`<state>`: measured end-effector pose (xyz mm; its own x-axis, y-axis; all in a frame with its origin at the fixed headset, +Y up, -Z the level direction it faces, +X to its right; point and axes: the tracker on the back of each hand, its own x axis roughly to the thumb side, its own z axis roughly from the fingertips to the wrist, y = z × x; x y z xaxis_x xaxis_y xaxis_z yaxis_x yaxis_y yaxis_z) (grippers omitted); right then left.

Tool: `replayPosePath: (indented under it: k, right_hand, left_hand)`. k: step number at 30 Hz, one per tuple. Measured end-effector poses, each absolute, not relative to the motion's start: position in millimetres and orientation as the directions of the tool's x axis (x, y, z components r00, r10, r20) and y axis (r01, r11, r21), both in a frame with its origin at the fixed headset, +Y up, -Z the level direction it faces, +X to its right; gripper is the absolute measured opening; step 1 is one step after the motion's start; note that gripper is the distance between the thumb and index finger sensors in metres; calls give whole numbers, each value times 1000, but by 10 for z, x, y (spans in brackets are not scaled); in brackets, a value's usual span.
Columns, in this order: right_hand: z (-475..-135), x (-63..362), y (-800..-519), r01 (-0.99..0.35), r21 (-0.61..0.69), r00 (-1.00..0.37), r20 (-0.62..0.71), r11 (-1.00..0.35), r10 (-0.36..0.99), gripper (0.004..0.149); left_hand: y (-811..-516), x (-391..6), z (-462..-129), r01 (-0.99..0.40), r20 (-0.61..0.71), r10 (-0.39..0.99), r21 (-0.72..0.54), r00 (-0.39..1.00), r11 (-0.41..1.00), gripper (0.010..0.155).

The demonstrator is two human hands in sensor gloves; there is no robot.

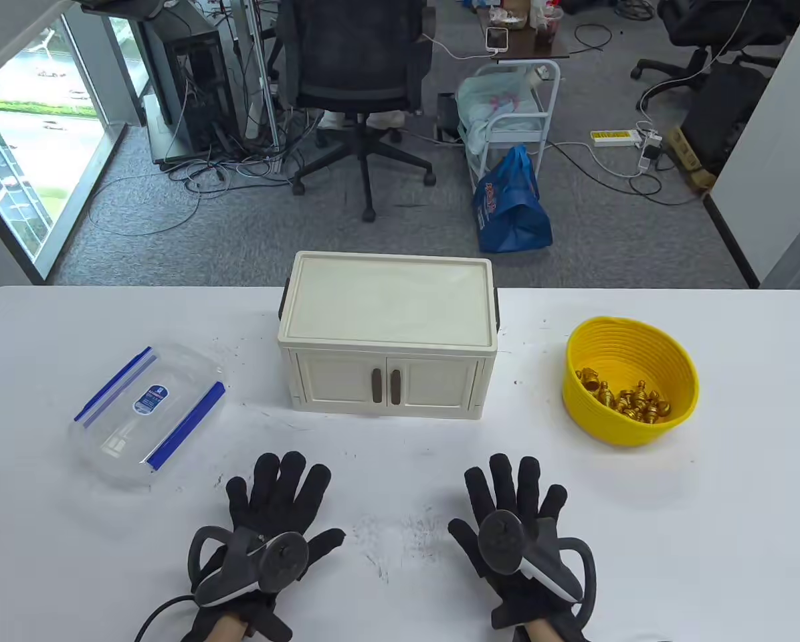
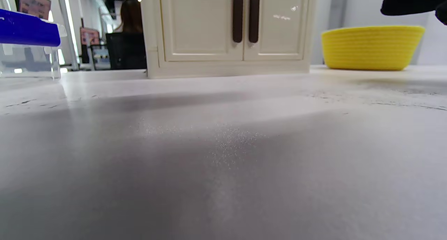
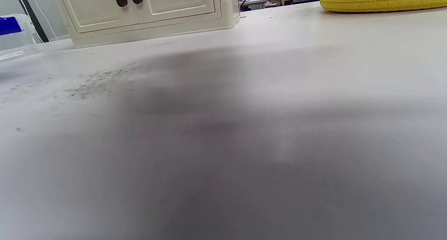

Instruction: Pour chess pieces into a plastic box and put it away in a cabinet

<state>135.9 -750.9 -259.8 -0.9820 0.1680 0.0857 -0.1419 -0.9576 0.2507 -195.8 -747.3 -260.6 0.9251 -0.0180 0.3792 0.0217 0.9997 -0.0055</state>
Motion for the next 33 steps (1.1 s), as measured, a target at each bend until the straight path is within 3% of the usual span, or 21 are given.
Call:
replayPosePath:
  k: [21,28,33]
  right_hand:
    - [-2611,1315,-7507,-177,273,-969,122,-946,217,75]
    - [-2757,1096,-7055,-244,241,-941,177,-939,290,77]
    - [-2998,875,-6606,-383,235,-901,118,-893,417,77]
  left_hand:
    - [-7434,-1995,-2574,1,366,-4,7,931,1000,85]
    - [-7416,-2019,-2567,-10,366,6,10,931,1000,85]
    - [-7393,-2051,-2565,-29,360,22,14,933,999,84]
